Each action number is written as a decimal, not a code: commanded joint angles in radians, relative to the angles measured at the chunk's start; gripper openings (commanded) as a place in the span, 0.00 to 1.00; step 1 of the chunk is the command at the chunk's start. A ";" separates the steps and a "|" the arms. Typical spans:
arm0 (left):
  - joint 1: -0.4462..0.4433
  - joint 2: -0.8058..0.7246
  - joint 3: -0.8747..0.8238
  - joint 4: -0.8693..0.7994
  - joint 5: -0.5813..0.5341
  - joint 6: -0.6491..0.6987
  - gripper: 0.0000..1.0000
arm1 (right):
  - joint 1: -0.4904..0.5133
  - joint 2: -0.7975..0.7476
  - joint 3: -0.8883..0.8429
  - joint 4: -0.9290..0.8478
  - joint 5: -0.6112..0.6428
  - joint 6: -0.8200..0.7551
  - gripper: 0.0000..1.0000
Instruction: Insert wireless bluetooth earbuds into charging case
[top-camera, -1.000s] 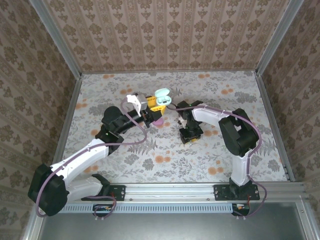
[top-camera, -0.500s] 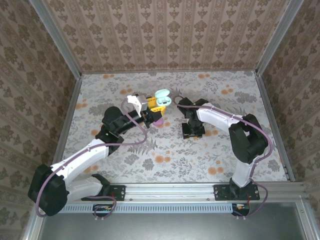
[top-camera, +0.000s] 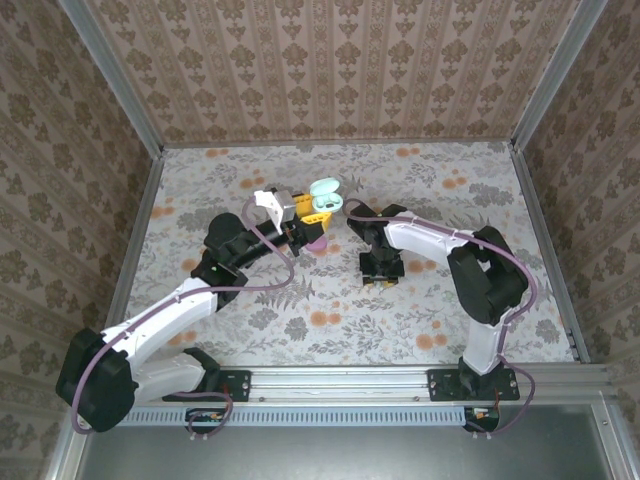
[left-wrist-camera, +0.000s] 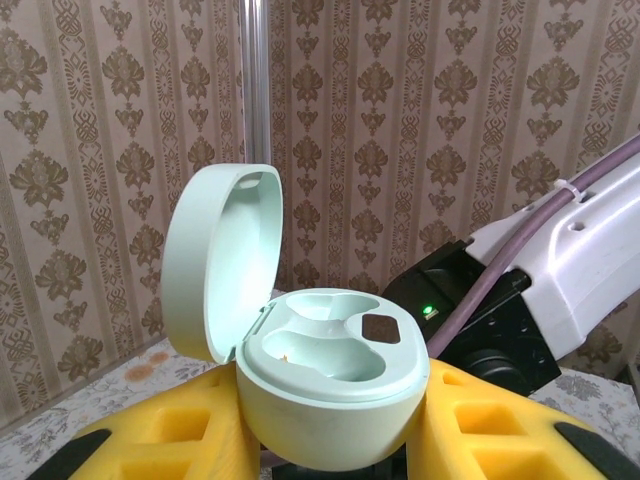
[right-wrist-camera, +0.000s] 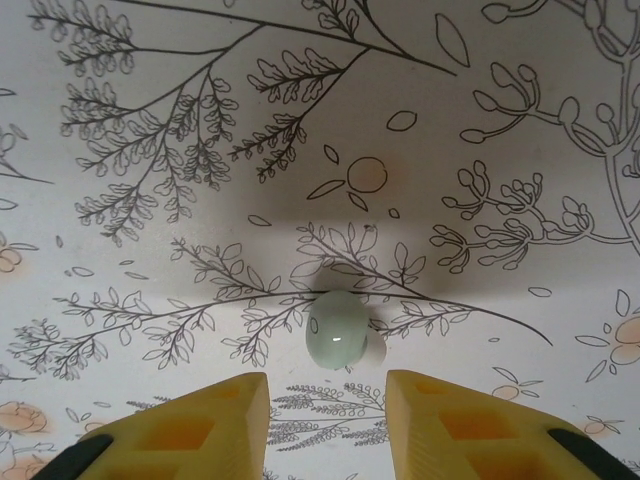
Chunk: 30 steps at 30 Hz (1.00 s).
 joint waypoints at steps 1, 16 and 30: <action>-0.001 -0.011 0.005 0.020 0.004 0.007 0.36 | 0.006 0.018 -0.012 0.009 -0.021 0.020 0.37; -0.002 -0.001 0.012 0.019 0.000 0.004 0.36 | 0.007 0.066 0.002 0.001 0.009 0.002 0.36; 0.000 -0.005 0.006 0.016 -0.006 0.006 0.36 | -0.004 0.087 0.029 -0.016 0.083 -0.019 0.32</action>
